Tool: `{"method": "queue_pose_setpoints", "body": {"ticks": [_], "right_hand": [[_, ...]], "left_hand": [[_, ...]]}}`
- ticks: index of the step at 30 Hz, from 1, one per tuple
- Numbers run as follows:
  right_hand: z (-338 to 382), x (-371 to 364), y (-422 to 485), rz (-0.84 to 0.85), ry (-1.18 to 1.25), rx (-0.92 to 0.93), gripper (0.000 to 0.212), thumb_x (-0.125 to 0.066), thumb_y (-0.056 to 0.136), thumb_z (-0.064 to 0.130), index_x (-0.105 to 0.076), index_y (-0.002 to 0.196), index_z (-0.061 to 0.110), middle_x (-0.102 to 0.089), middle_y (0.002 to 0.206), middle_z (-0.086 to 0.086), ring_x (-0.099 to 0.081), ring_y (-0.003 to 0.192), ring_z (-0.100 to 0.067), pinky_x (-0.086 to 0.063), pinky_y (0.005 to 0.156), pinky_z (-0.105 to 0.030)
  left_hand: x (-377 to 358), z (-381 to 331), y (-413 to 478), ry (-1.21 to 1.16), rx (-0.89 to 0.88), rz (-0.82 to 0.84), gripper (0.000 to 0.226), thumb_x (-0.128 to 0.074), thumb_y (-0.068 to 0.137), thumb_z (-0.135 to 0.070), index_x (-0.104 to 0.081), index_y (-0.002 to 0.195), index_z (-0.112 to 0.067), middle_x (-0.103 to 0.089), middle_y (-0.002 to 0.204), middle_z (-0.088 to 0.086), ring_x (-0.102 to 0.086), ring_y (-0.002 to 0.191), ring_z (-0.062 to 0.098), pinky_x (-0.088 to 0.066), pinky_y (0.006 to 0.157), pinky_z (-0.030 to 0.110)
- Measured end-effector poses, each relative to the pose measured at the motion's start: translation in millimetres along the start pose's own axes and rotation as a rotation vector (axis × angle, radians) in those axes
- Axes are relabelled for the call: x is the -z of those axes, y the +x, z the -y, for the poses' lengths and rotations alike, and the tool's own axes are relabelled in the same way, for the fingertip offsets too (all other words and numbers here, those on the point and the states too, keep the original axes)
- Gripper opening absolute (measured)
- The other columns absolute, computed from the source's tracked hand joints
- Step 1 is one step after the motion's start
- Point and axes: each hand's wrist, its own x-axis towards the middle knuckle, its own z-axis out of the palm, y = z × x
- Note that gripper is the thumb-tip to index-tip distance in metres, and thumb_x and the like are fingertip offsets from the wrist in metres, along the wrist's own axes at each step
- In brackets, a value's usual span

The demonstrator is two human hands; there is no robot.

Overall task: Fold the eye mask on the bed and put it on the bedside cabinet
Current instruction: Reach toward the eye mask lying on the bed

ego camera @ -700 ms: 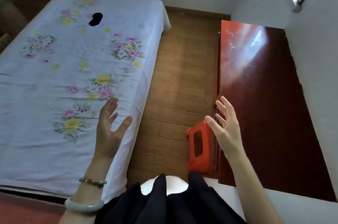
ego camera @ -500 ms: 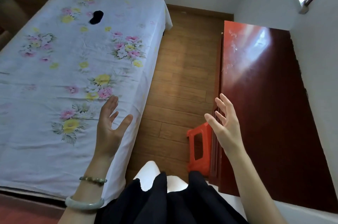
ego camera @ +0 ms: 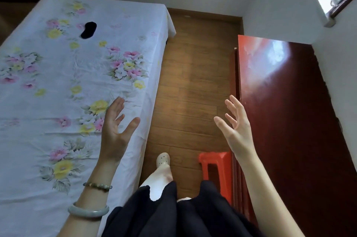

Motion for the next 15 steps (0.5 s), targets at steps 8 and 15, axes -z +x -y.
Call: {"method": "queue_pose_setpoints", "body": {"ticks": [8,15], "right_hand": [[18,-31,111,-0.065,-0.017,-0.009,0.067,-0.068,0.083,0.010,-0.037,0.141,0.026,-0.046,0.141,0.002,-0.042,0.131,-0.006,-0.036,0.111,-0.039],[29,-38,207,-0.047,-0.037,-0.003,0.067,-0.068,0.083,0.009,-0.037,0.141,0.021,-0.046,0.140,0.001,-0.042,0.131,-0.006,-0.037,0.110,-0.035]], "left_hand": [[-18,2,124,-0.014,-0.016,0.061,0.061,-0.066,0.075,-0.036,-0.042,0.131,-0.041,-0.046,0.142,-0.010,-0.042,0.132,0.002,-0.036,0.105,0.026],[-44,0,208,-0.023,-0.012,0.061,0.060,-0.066,0.080,-0.024,-0.042,0.134,-0.038,-0.047,0.138,-0.019,-0.042,0.131,-0.001,-0.035,0.105,0.022]]}}
